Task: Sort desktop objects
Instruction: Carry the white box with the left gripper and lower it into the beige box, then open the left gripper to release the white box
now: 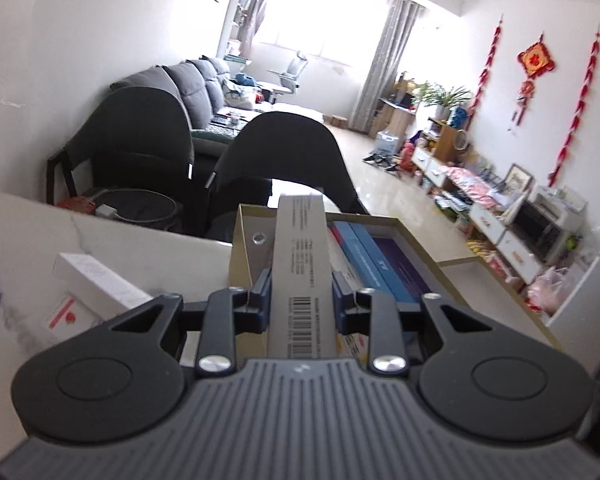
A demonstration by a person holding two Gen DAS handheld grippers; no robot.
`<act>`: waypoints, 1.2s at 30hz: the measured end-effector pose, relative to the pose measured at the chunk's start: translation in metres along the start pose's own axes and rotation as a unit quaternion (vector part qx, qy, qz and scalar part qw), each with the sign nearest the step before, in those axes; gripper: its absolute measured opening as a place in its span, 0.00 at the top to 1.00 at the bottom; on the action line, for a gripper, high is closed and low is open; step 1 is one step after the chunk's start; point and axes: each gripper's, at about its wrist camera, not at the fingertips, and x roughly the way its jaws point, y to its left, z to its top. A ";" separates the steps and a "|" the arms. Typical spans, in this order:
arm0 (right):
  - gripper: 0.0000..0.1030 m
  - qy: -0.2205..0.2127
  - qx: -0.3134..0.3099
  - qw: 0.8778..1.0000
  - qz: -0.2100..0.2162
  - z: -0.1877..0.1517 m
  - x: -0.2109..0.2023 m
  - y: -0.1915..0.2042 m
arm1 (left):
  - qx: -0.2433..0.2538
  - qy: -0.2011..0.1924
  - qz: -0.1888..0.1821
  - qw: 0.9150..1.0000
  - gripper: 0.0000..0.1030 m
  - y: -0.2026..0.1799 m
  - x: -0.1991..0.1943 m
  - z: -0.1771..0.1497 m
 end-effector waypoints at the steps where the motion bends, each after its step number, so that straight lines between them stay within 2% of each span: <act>1: 0.03 0.000 0.000 1.000 -0.001 0.000 0.000 0.000 | -0.001 0.002 0.006 1.000 0.74 -0.003 0.005 0.000; 4: 0.03 -0.001 0.002 1.000 -0.002 0.000 0.000 -0.002 | -0.013 0.006 0.012 1.000 0.74 -0.008 0.020 -0.001; 9: 0.03 0.002 -0.001 1.000 0.001 -0.001 0.002 0.000 | 0.013 -0.009 0.071 0.997 0.74 -0.023 0.037 -0.007; 16: 0.03 0.002 0.003 1.000 0.006 -0.001 0.003 0.000 | 0.044 -0.019 0.121 0.991 0.74 -0.033 0.048 -0.004; 30: 0.03 0.003 0.013 1.000 0.008 0.000 0.001 -0.003 | 0.041 -0.002 0.144 0.989 0.74 -0.036 0.081 0.002; 36: 0.03 0.006 0.011 1.000 0.007 0.000 0.003 -0.003 | 0.027 0.019 0.134 0.990 0.74 -0.032 0.083 0.006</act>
